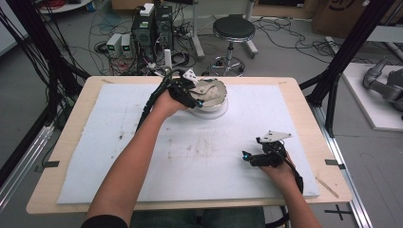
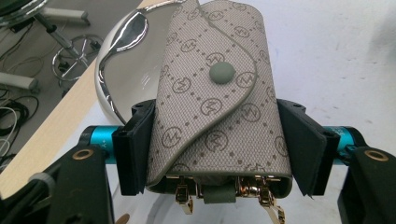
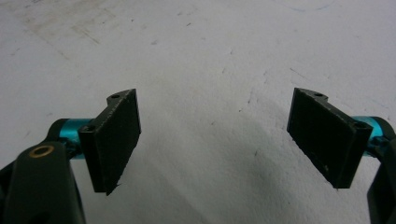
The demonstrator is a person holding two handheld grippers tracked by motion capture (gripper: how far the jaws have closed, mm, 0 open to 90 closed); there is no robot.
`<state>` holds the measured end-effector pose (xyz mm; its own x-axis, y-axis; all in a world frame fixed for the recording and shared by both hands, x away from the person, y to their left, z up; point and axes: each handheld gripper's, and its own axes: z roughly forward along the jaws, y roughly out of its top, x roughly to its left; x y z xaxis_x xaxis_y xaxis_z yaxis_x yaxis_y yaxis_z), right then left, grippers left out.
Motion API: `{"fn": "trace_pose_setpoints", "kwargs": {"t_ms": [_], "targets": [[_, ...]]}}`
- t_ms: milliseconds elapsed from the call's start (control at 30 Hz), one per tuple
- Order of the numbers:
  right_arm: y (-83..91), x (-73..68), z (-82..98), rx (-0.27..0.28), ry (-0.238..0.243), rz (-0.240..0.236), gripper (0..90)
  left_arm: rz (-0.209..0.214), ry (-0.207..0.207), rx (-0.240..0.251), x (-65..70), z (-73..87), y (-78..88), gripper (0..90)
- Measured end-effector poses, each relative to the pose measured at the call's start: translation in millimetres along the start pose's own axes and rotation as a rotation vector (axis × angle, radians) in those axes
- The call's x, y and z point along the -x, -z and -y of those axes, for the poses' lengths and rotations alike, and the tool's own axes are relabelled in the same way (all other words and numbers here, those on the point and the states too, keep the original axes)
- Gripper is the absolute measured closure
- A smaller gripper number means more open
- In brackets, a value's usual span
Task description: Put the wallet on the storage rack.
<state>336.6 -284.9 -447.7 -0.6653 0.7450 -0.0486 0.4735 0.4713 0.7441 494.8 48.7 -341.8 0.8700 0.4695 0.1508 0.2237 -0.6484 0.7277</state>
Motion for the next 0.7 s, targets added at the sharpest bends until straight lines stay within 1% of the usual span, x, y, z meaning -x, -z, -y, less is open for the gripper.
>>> {"fn": "trace_pose_setpoints", "kwargs": {"t_ms": [133,333,367,467,600,700], "targets": [[-0.8,0.0,0.2,-0.003,-0.002,0.000,17.7,0.000,-0.002,-0.020,-2.8,-2.7,-10.0,32.8],[-0.6,0.1,0.6,-0.003,0.000,0.000,17.6,-0.009,0.016,-0.035,-6.8,-3.7,-22.8,32.8],[-0.5,0.1,0.7,-0.003,0.002,0.000,17.6,-0.009,0.016,-0.035,-6.8,-3.7,-22.8,32.7],[-0.3,0.1,1.2,-0.005,0.000,0.001,17.6,-0.012,0.022,-0.050,-7.9,-4.9,-30.3,32.7],[-0.3,0.2,1.5,-0.005,-0.002,0.000,17.6,-0.016,0.025,-0.053,-8.7,-8.2,-35.5,32.8],[-0.4,0.4,2.0,-0.006,-0.001,0.001,17.6,-0.020,0.018,-0.064,-8.9,-10.7,-38.3,32.7]]}}
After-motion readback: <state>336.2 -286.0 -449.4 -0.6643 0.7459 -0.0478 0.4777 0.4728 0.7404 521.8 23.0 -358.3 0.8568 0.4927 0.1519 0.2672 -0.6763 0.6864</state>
